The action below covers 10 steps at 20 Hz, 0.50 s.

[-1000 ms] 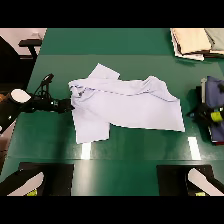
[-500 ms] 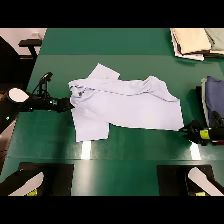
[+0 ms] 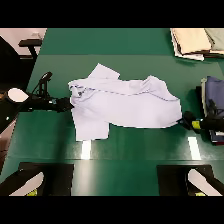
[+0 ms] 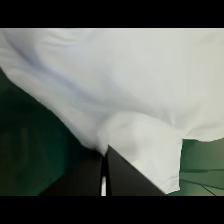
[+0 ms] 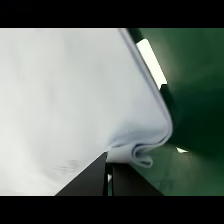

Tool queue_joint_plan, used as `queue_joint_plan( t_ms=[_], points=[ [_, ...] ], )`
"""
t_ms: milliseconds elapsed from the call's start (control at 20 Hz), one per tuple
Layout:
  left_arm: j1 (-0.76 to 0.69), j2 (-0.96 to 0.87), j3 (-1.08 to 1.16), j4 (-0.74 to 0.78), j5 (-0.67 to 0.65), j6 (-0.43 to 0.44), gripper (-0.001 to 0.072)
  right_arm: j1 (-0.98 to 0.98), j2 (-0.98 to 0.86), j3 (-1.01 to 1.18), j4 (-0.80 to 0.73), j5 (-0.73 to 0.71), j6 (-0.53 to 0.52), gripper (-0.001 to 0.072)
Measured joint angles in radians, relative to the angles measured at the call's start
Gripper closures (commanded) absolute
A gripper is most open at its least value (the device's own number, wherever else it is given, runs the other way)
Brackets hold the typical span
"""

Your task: Fold the shirts.

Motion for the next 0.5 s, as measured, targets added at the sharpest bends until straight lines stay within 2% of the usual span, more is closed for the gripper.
queue_joint_plan(
  t_ms=[250,500],
  points=[
    [0.000,0.136,0.156,0.042,-0.026,-0.002,0.0682,0.086,0.075,0.272,0.005,0.026,-0.019,0.0694],
    [0.000,0.270,0.546,0.077,-0.031,-0.003,0.0682,0.068,0.186,0.683,0.008,0.099,-0.024,0.0694]
  ],
)
